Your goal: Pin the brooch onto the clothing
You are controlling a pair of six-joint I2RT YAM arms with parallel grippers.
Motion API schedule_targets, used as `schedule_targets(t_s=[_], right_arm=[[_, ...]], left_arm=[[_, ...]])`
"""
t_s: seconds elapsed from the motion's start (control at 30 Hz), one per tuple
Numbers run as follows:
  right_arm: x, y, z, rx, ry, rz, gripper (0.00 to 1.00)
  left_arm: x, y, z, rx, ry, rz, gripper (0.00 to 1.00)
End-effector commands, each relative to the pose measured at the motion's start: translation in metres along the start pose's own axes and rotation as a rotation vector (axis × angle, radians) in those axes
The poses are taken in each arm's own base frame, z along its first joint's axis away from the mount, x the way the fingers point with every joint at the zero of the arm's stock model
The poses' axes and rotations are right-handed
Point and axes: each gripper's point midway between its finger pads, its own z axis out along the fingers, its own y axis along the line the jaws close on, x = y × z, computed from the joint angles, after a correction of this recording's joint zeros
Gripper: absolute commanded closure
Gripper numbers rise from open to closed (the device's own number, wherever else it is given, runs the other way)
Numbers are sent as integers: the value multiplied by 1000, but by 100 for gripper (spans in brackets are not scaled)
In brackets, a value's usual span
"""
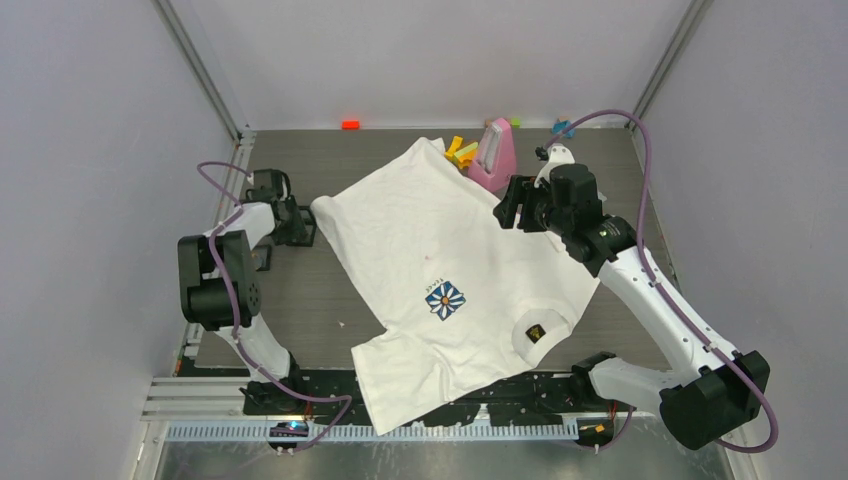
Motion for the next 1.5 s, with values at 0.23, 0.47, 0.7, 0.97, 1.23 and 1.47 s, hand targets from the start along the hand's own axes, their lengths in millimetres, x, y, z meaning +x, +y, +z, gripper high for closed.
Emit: schedule_targets(t_s=[0.23, 0.47, 0.7, 0.97, 1.23, 1.47], right_arm=[[-9, 4, 5, -18, -31, 11, 31], [-8, 4, 7, -21, -26, 13, 32], [-9, 5, 7, -25, -28, 15, 32], [-10, 7, 5, -31, -31, 17, 32], [-11, 8, 4, -39, -33, 20, 32], [-9, 9, 7, -43, -26, 21, 32]], left_arm=[[-22, -7, 2, 25, -46, 25, 65], [-20, -10, 6, 43, -31, 29, 66], [-20, -12, 6, 53, -33, 31, 79], [-29, -15, -7, 69, -87, 23, 92], [-37, -26, -22, 131, -139, 19, 100], [-39, -35, -25, 181, -150, 22, 100]])
